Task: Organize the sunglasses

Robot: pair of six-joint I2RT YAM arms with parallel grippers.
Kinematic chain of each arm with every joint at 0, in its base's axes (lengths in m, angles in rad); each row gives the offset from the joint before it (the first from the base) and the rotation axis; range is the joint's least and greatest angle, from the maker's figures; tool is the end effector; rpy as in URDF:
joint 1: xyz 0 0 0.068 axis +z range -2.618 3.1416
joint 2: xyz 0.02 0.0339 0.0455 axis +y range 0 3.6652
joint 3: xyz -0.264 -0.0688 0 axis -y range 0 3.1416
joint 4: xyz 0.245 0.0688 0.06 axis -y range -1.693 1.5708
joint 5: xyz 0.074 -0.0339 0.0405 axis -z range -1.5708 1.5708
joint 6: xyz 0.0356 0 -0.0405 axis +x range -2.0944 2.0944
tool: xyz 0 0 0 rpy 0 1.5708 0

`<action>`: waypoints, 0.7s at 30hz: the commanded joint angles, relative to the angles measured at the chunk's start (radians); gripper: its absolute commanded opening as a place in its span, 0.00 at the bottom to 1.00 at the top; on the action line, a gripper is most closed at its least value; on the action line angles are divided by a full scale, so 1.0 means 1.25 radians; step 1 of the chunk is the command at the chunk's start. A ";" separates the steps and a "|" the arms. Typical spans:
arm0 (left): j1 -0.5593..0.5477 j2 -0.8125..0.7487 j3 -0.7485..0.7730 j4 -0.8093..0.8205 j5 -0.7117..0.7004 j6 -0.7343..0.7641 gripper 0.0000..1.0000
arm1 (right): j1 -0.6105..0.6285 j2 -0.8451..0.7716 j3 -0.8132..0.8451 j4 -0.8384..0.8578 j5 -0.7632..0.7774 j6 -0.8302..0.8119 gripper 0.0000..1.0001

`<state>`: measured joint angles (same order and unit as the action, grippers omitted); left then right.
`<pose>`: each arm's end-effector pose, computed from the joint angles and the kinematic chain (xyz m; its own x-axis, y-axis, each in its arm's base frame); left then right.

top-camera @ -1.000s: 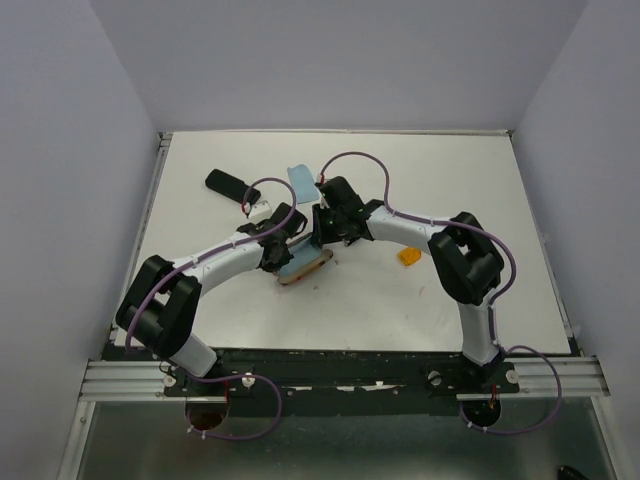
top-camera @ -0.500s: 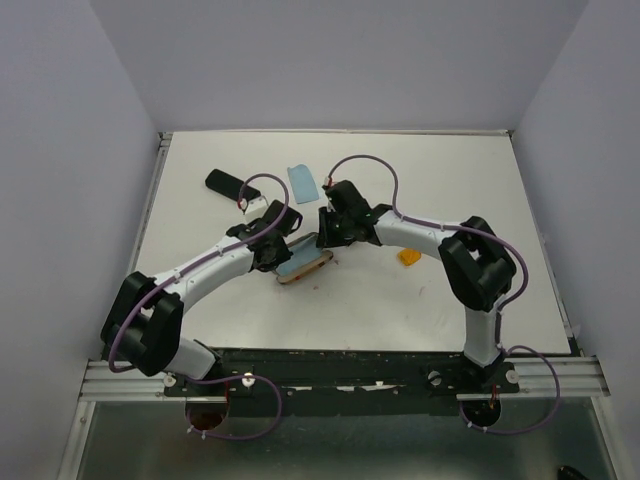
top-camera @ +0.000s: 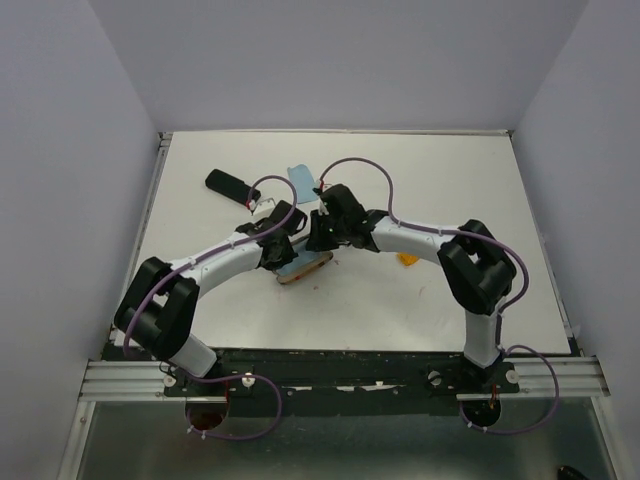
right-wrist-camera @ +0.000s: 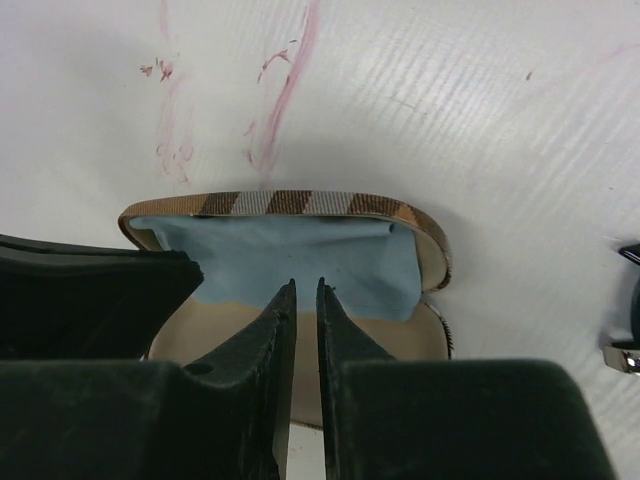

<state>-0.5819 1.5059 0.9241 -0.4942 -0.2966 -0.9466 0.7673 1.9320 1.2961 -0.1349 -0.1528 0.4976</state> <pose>0.2495 -0.1517 0.1974 -0.7621 -0.4275 -0.4862 -0.3572 0.9040 -0.2350 0.3017 0.2985 0.1872 -0.8057 -0.1216 -0.5797 -0.4326 0.7894 0.4356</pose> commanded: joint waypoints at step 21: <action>0.020 0.048 0.018 -0.001 -0.038 -0.037 0.02 | 0.013 0.062 -0.023 0.212 0.052 0.029 0.23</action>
<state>-0.5644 1.5726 0.9352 -0.4881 -0.3065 -0.9783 0.7788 2.0056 1.2743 0.0925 -0.1226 0.5243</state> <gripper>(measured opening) 0.037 0.224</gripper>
